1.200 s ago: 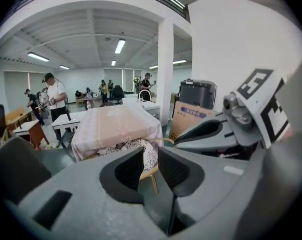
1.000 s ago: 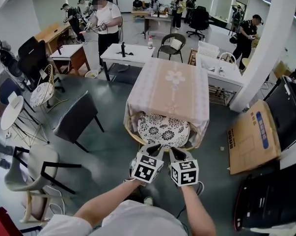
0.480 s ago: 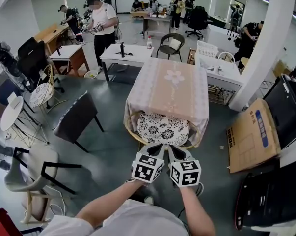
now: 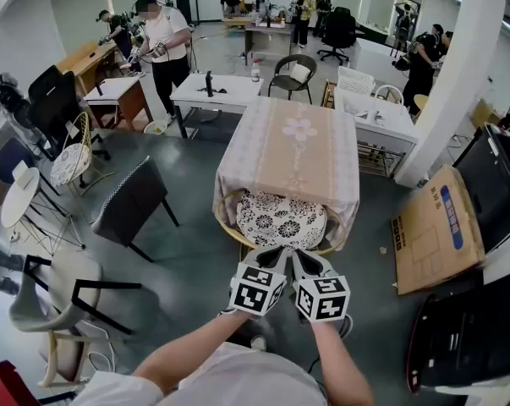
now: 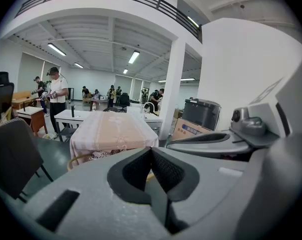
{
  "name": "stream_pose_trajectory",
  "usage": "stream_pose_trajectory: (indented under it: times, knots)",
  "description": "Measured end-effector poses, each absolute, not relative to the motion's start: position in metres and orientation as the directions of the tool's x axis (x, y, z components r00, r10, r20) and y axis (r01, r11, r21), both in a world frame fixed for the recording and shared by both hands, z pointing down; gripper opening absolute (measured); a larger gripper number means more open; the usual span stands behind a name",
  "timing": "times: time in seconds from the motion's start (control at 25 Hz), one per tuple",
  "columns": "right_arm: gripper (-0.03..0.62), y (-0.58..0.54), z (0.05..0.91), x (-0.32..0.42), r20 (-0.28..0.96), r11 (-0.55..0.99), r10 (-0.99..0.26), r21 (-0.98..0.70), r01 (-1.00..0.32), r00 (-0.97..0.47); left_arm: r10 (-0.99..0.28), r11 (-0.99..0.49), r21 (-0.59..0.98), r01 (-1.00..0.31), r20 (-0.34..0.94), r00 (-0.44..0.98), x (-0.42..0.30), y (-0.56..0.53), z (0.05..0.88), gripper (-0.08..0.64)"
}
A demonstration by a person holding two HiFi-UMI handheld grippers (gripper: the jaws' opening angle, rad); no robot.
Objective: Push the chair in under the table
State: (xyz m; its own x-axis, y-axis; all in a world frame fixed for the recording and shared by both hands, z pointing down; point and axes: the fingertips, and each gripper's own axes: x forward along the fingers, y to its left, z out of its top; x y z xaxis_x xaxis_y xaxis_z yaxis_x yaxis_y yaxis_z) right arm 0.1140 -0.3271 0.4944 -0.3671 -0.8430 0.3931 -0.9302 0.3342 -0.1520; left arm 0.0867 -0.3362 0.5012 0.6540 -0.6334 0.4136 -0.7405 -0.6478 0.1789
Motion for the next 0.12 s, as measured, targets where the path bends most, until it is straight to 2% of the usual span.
stream_pose_trajectory:
  times: [0.12]
  knots:
    - [0.003,-0.3279,0.4964,0.1134,0.395,0.335,-0.841,-0.154,-0.93,-0.368,-0.633,-0.652,0.172,-0.739,0.414,0.655,0.0875,-0.3373,0.5014,0.006]
